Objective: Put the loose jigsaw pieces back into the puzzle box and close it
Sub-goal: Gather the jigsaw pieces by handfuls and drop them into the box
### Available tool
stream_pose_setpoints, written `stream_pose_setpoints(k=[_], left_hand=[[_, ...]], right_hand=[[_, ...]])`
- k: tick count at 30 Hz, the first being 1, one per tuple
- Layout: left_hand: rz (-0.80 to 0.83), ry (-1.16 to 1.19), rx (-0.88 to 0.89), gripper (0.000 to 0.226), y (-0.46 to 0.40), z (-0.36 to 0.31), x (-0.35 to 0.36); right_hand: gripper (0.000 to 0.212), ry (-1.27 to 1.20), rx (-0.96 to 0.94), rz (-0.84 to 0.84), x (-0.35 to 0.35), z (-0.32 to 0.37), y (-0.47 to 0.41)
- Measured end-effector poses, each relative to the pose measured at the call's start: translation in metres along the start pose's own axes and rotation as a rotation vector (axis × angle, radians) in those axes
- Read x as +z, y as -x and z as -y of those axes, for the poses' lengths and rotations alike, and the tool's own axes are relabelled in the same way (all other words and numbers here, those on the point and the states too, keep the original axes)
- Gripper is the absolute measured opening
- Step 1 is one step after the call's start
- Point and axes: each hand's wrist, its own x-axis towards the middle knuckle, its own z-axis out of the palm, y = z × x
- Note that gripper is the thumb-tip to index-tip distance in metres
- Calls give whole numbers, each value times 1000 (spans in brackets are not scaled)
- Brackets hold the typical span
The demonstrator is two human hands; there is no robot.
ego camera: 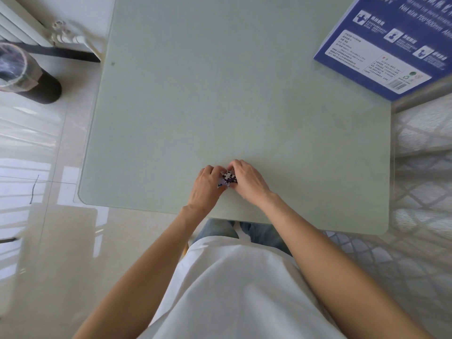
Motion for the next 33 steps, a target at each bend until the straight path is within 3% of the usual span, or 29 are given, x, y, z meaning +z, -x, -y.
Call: stream_pose_setpoints(k=[8,19,21,26,30,33], left_hand=[[5,-15,78,39,-6,1,-4],[120,278,11,25,-13,6,-13],[100,465,-79,16,-13,4,-15],[78,1369,-459,23,-6,-13,-23],[55,1695,-526,35,3,-24,-21],[58,1793,-551,45,4,-20,-15]], right_hand=[[34,112,17,7,-7,-4,0],[20,-274,36,-143,-2,-9,9],[19,-386,72,-221,-11,-7,10],[17,-449,37,-314,-33,16,16],[23,-425,5,-225,-29,41,25],[25,-443,-42,-219,-26,44,28]])
